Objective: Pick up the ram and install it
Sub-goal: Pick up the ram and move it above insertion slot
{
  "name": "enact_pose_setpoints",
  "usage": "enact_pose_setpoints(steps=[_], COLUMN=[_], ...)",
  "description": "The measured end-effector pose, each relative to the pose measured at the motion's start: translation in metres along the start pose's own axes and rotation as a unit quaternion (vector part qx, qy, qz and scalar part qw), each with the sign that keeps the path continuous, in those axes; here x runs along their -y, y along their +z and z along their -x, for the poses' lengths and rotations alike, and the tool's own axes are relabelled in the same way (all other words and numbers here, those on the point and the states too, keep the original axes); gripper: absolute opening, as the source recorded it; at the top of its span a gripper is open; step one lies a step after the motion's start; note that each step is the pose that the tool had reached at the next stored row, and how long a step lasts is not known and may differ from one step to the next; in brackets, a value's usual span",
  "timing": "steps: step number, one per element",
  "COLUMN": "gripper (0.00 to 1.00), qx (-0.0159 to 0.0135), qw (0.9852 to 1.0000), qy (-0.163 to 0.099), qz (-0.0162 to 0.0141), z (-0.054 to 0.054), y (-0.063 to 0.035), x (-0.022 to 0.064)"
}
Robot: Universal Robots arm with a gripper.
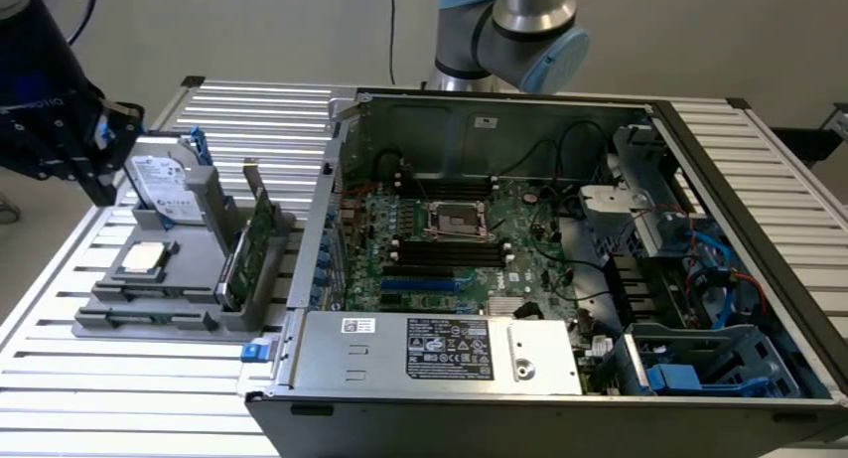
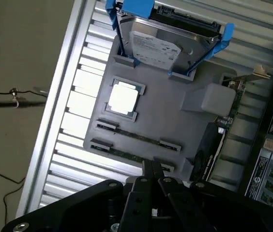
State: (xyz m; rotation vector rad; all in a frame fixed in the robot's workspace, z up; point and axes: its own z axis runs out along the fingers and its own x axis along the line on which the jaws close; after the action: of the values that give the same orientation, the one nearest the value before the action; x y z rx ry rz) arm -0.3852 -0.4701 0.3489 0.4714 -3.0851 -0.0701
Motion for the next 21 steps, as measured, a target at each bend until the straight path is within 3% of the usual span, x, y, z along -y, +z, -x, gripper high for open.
enact_pose_setpoints(steps=[6, 11, 16, 21], gripper=[0.11, 0.11, 0.11, 0.11], qx=[-0.0026, -0.0048, -0.0069, -0.0091], qw=[0.9985, 0.9949, 0.9894, 0.9818], qy=[-0.055, -0.100, -0.145, -0.190], qz=[-0.0007, -0.0013, -0.0019, -0.0025], z=[0.000, 0.000, 0.000, 0.000], y=[0.0045, 0.0088, 0.0129, 0.0170], x=[0.0002, 0.0005, 0.0007, 0.0008])
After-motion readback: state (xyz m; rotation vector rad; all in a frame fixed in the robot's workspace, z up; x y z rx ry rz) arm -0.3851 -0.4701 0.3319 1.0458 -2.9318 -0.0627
